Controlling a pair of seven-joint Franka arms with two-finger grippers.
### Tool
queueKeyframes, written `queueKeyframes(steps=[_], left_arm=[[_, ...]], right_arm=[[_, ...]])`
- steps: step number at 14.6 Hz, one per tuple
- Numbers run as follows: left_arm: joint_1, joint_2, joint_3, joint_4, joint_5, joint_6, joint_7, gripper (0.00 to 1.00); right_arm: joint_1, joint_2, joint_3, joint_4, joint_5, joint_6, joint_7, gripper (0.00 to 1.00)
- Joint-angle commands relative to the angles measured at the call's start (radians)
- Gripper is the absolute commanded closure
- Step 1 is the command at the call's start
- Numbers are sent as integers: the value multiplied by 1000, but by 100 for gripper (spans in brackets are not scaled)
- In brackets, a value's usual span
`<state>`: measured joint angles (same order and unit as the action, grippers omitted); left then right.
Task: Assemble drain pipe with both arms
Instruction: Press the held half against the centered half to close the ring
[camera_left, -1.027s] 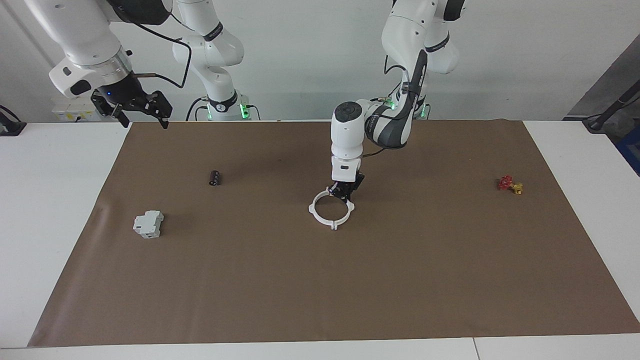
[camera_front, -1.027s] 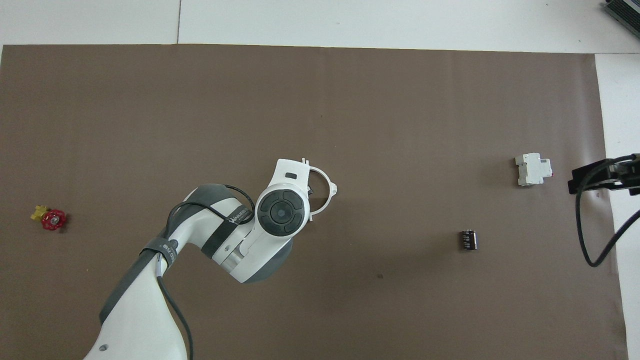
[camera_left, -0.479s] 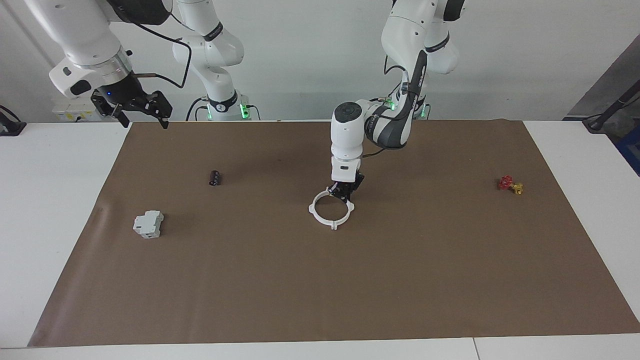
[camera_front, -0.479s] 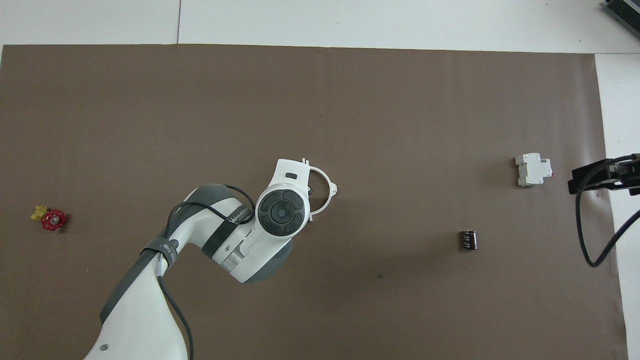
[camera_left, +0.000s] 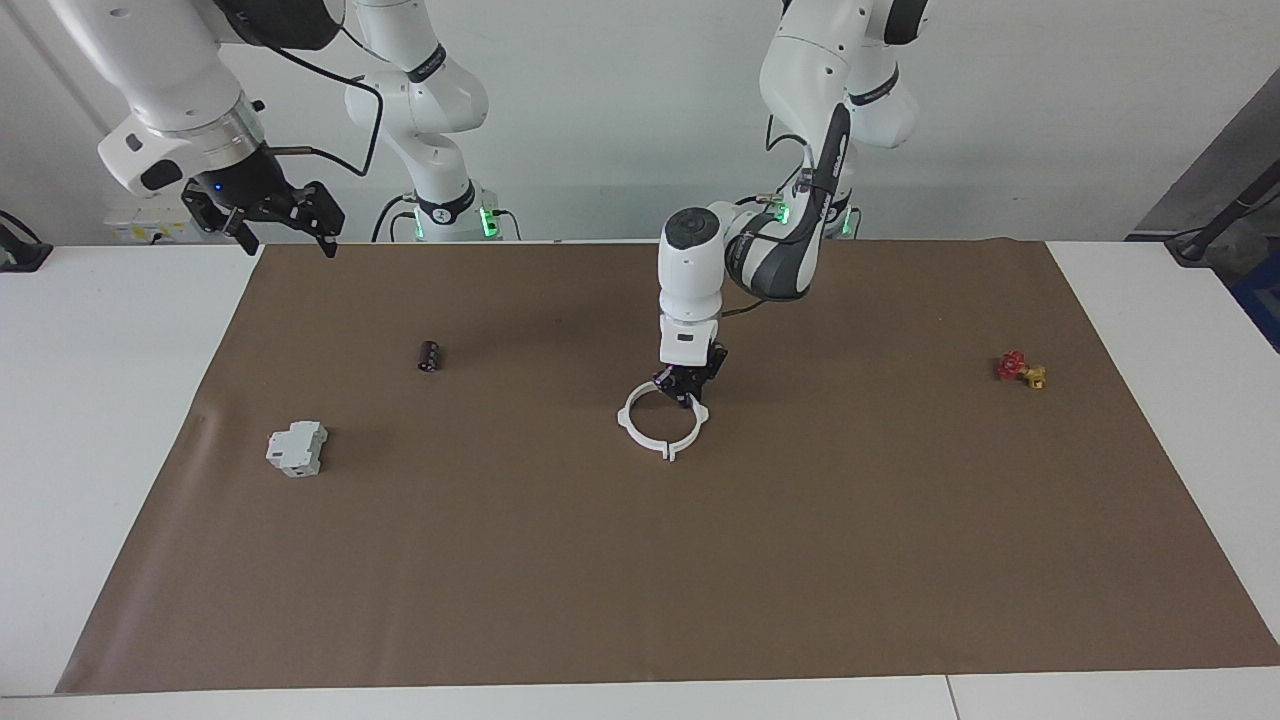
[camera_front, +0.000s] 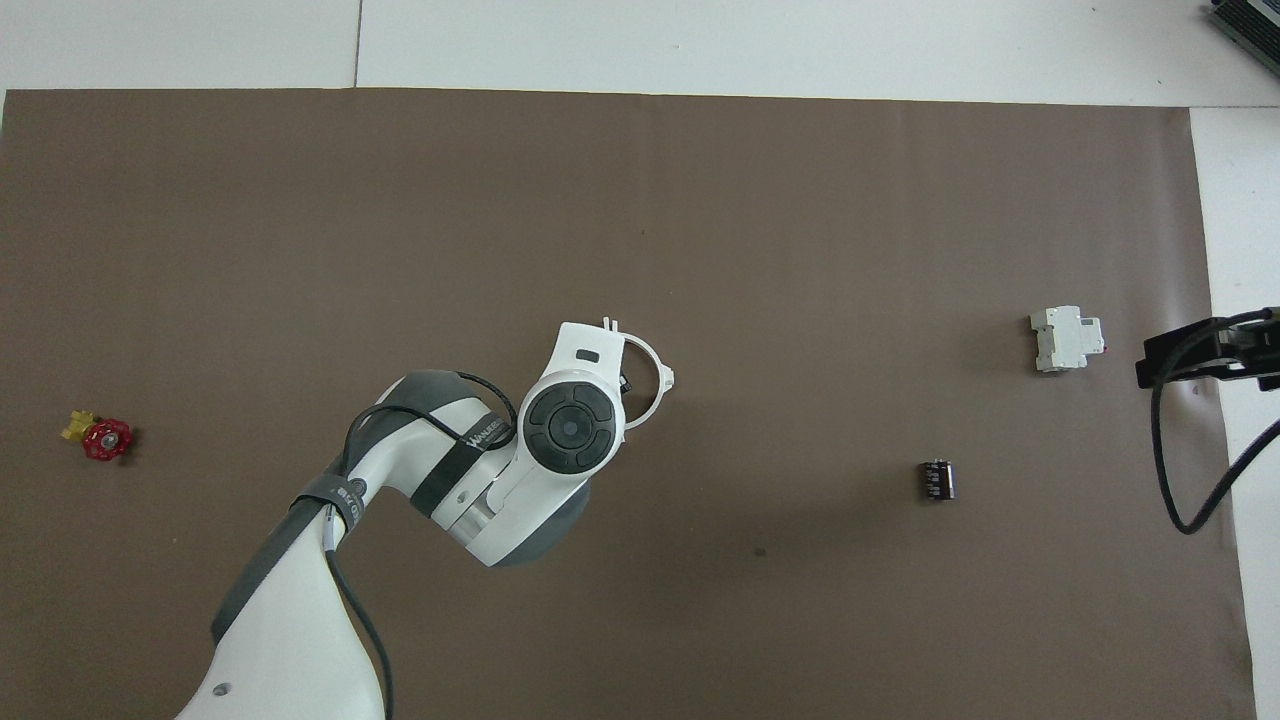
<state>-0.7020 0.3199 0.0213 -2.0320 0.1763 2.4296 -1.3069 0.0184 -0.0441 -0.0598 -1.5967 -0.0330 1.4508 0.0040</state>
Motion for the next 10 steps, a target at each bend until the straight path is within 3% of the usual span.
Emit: queueKeyframes(steps=[1,6,7,8,9,10], left_arm=[[-17,8,14,9,25,-7,-20,50],[-19,7,14,10,25,-23,-19,48],[-17,5,14,18,25,-44,-18,40],[-19,5,14,24,26,-67,-18,25],[-17,2,14,35,26,-92,-18,20],[-17,-4,14,50,25,-121,-17,3]], right_arm=[[-14,-16,8,-14,15,-4,-18,0],[-14,-16,8,-14,15,-6,-18,0],[-14,-16,8,-14,15,-6,-18,0],[-14,-16,8,-14,15,-6,-18,0],[-14,-16,8,-14,15,-4,-18,0],[-14,-16,8,-14,15,-4,-18,0]])
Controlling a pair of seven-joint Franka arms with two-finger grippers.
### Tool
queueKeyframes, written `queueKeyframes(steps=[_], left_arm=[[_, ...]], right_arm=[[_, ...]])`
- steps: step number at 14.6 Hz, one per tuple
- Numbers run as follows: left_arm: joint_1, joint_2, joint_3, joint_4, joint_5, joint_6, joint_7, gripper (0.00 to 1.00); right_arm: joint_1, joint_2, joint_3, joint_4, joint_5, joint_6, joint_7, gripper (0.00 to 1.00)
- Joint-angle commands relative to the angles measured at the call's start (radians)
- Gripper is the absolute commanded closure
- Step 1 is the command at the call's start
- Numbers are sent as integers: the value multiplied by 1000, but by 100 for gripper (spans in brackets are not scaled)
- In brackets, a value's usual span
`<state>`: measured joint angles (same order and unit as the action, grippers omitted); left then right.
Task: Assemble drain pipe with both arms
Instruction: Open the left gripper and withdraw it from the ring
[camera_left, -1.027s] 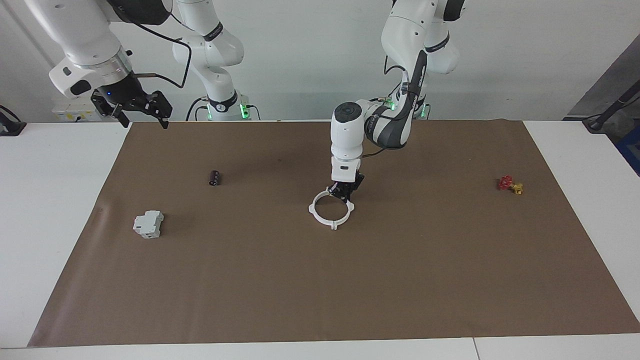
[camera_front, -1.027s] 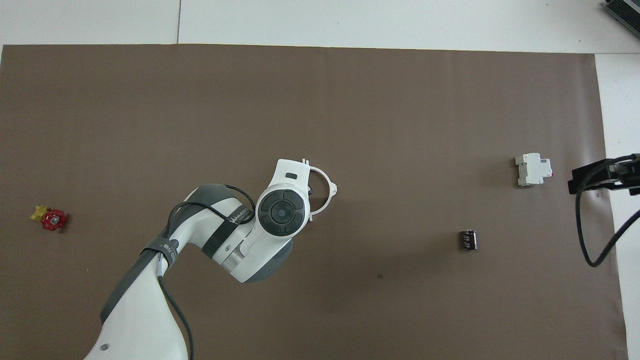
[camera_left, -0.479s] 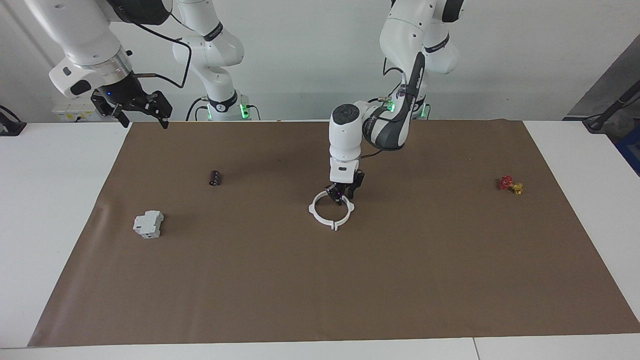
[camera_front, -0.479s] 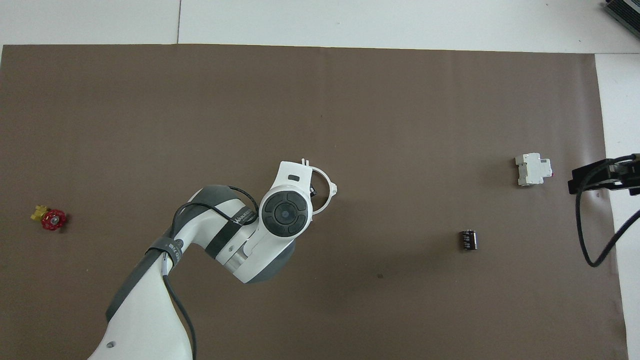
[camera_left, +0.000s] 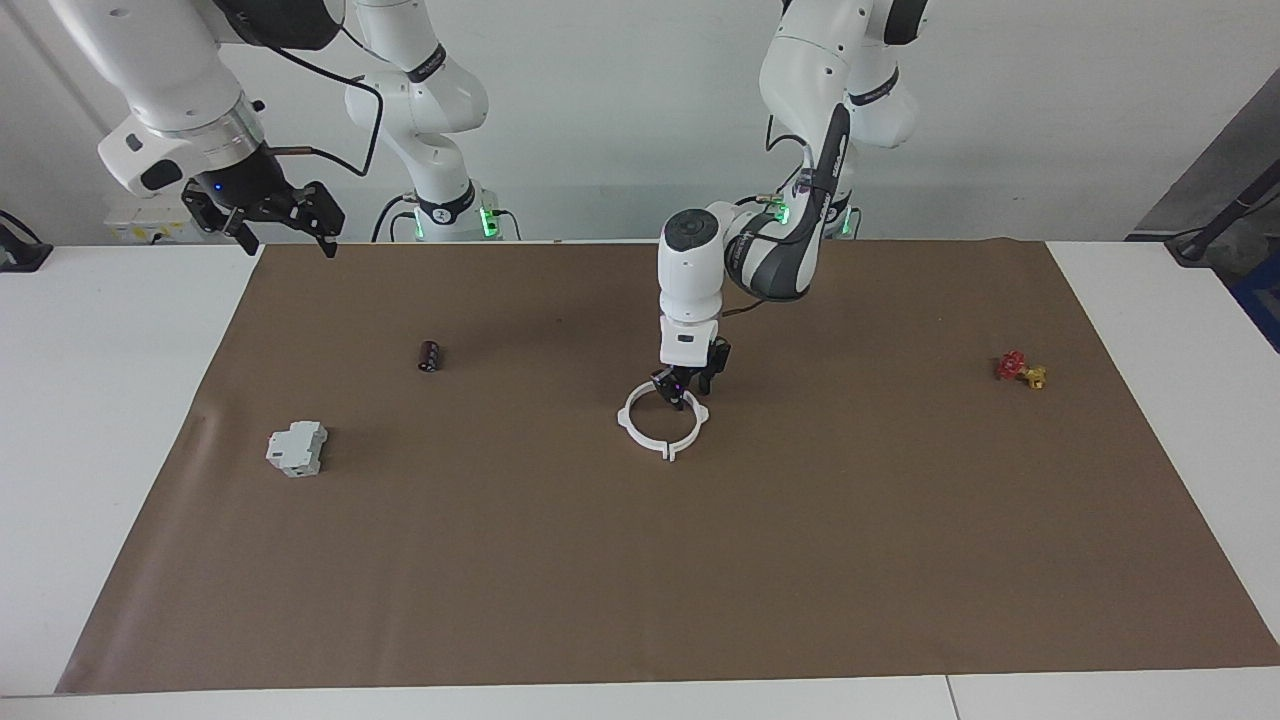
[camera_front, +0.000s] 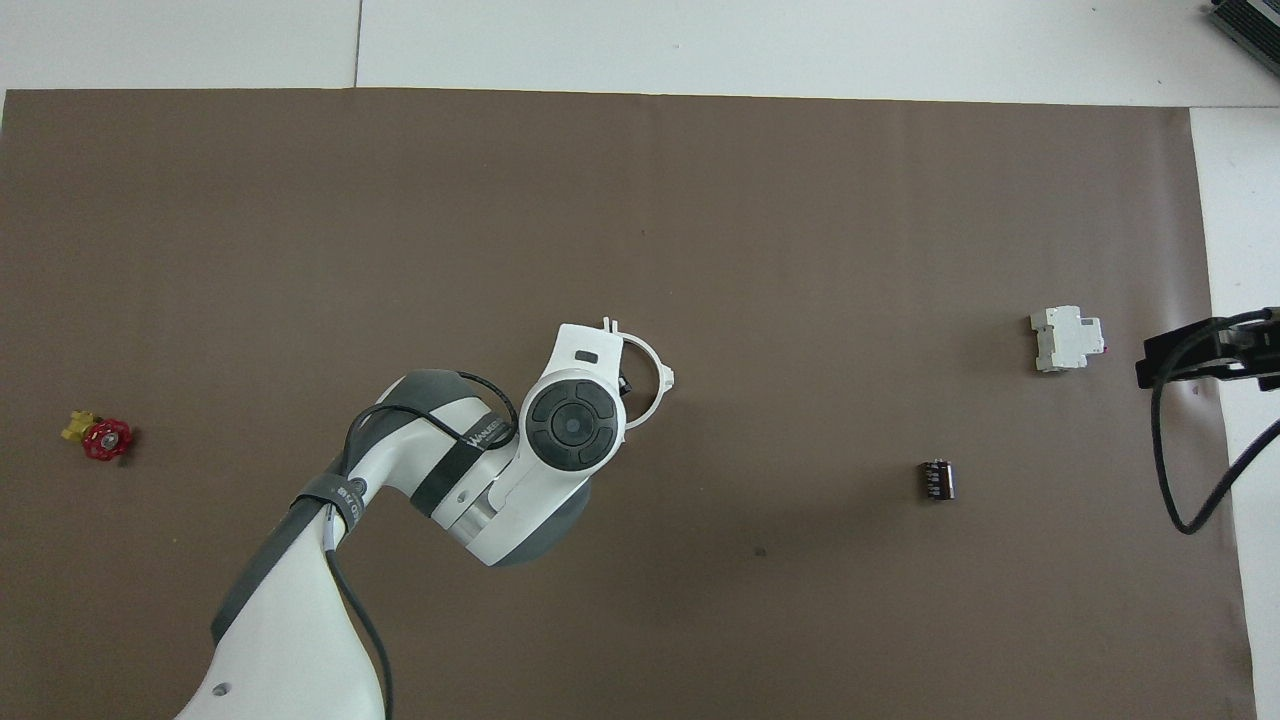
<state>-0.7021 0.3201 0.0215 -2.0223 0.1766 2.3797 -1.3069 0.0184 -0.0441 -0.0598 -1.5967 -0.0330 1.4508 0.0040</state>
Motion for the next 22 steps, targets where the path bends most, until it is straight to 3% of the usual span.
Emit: queueKeyframes(steps=[1,5,8,12,16,22], left_arm=[[-11,-16,14,56,24,-101,-15,0],[21,-145,17,60,24,-186,-6,0],[68,-225,18,83,24,-317,73,0],[231,-306,20,192,12,-555,430,0],[429,-429,21,192,-34,-646,771,0],[666,-463,23,180,-54,-660,1133,0]], right_arm=[[-14,-16,8,-14,15,-4,-18,0],[-14,-16,8,-14,15,-6,-18,0],[-14,-16,8,-14,15,-6,-18,0],[-14,-16,8,-14,15,-4,-18,0],[-14,-16,8,-14,15,-4,-18,0],[-14,-16,8,-14,15,-6,-18,0]])
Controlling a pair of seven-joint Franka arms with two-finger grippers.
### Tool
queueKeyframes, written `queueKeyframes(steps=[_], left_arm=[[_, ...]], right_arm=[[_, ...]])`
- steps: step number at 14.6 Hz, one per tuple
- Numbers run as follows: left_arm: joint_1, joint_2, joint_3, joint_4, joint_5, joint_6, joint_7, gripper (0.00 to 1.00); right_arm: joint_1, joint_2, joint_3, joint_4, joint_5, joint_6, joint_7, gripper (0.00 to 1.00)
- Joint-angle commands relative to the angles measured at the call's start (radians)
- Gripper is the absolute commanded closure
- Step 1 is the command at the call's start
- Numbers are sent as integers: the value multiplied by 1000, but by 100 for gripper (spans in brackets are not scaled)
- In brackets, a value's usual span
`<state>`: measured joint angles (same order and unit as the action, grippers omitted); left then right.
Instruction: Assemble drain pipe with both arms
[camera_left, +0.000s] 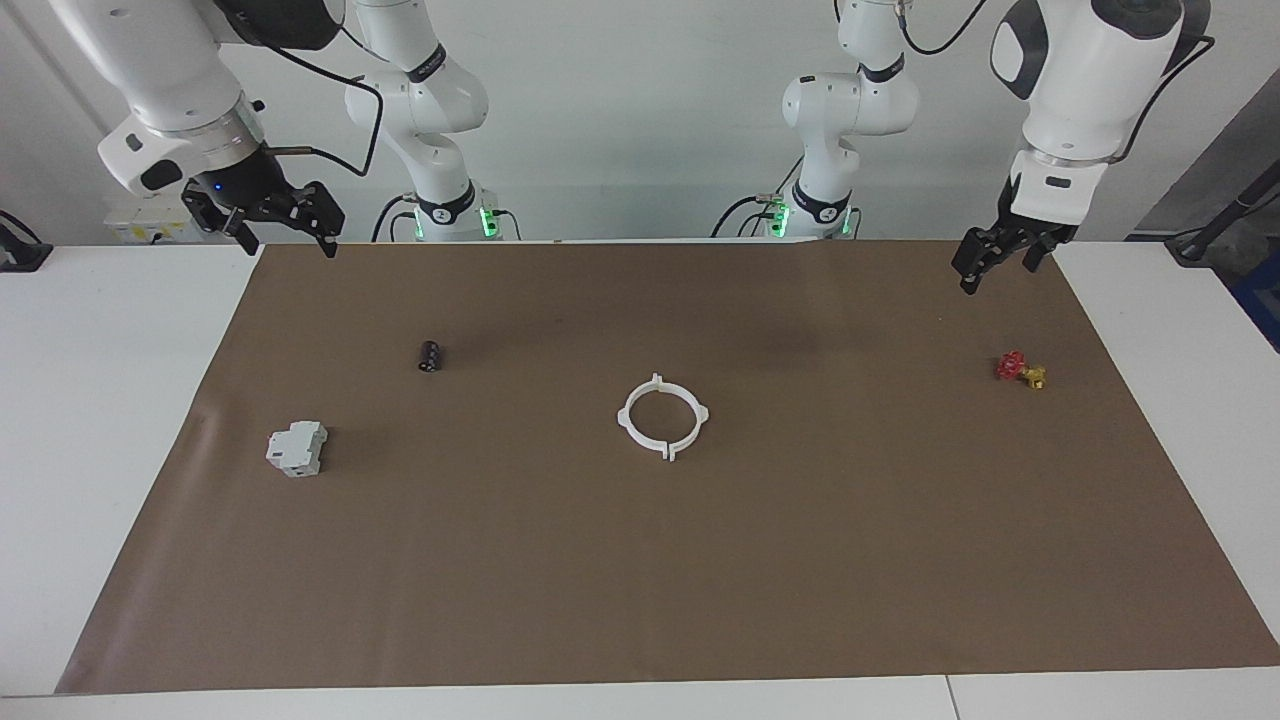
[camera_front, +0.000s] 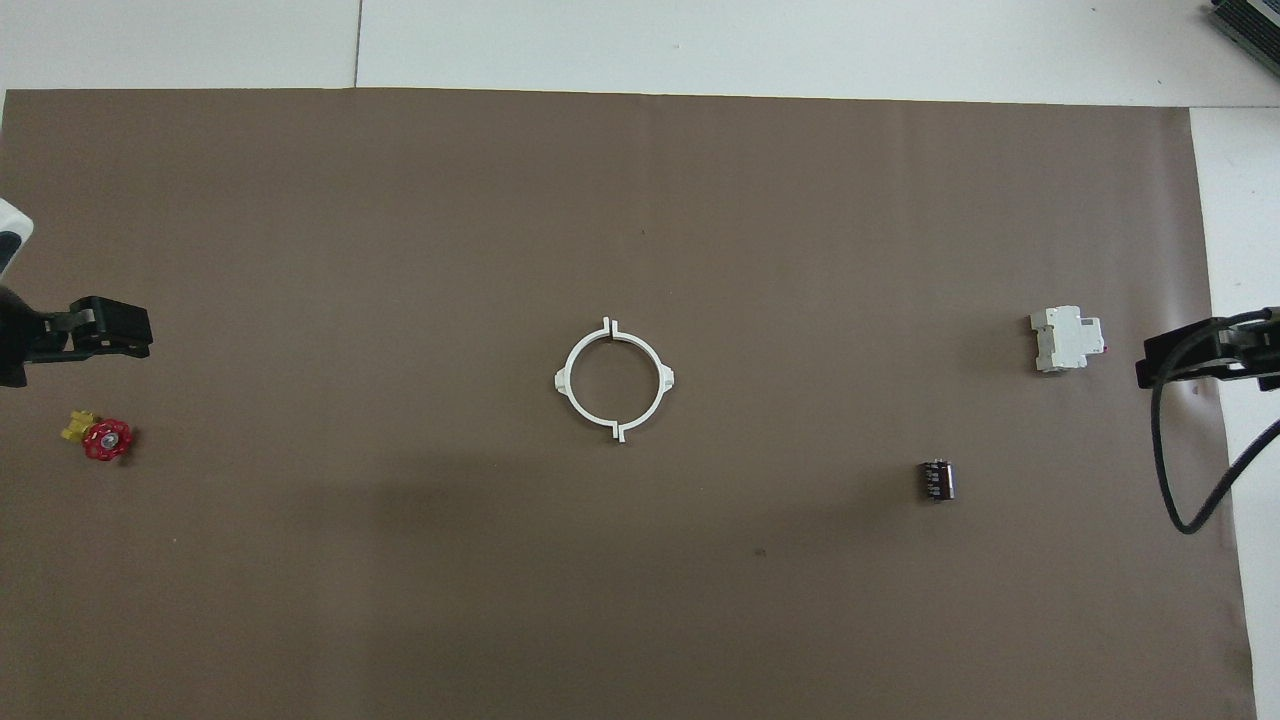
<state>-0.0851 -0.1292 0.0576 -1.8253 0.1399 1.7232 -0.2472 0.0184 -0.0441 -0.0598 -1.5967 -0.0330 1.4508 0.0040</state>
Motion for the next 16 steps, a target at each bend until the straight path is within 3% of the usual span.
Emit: queueKeyframes(steps=[1,7,10,12,16], left_arm=[[68,-12,-13,-16,-34,-1,100,0],[56,-17,-22,-34,-91,15,103,0],[36,-24,-33,-38,-92,-26,106,0],[31,9,-24,-32,-92,-39,108,0],[24,100,-22,145,-109,-151,109,0]], right_arm=[[-11,-16,8,-15,15,-4,-33,0],[-11,3,3,4,63,10,-79,0],[-3,-8,9,-14,26,37,-76,0],[-2,-13,11,-29,2,63,-78,0],[5,-13,11,-29,2,59,-76,0]])
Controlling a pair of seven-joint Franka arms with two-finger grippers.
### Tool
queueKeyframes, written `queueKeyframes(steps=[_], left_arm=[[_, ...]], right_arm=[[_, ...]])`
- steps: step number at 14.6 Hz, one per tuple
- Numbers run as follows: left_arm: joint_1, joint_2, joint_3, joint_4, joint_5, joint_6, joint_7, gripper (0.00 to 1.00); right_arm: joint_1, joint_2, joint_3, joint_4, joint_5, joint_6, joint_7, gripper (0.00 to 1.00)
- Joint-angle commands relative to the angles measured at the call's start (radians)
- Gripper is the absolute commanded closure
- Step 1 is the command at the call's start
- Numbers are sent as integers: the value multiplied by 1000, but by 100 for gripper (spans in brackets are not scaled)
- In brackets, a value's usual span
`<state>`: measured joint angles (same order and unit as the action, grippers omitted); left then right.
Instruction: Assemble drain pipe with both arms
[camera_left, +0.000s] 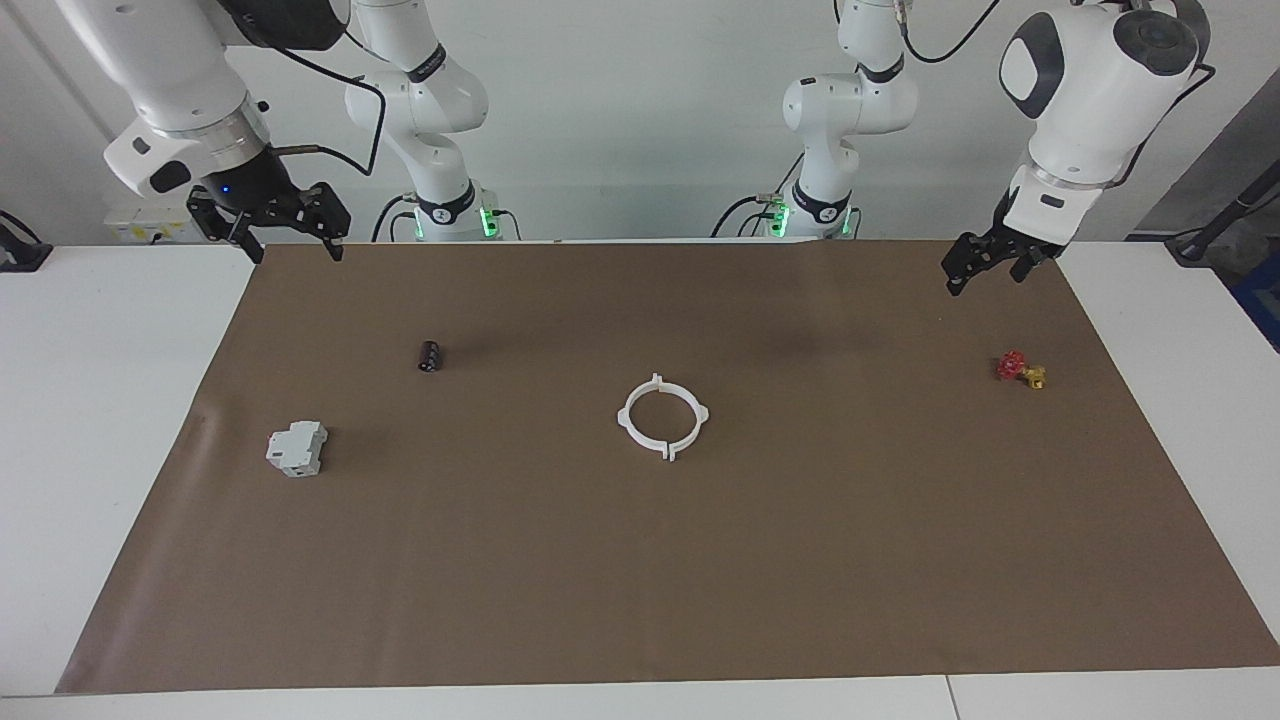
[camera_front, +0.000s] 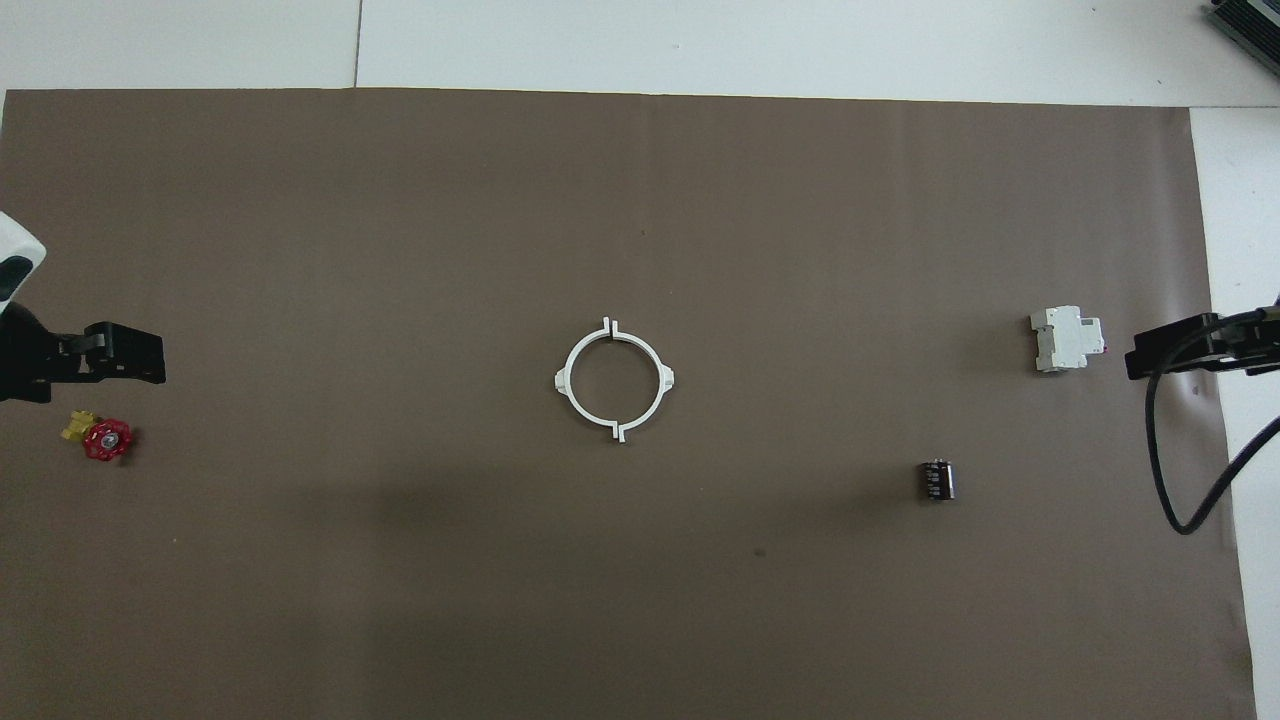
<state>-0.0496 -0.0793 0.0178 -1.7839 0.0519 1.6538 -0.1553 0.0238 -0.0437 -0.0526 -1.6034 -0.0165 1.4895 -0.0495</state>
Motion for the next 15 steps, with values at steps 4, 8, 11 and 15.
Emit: queueKeyframes(steps=[4,8,11,15], left_arm=[[-21,93,-9,243,-18,-255,28,0],[-9,56,-15,266,-20,-315,33,0],[-9,35,-7,176,-20,-241,36,0],[-9,41,-13,164,-20,-226,36,0]], right_arm=[[1,-13,4,-23,-14,25,-21,0],[-1,-13,4,-23,-14,23,-21,0],[1,-13,4,-23,-14,26,-20,0],[-1,-13,4,-23,-14,26,-20,0]])
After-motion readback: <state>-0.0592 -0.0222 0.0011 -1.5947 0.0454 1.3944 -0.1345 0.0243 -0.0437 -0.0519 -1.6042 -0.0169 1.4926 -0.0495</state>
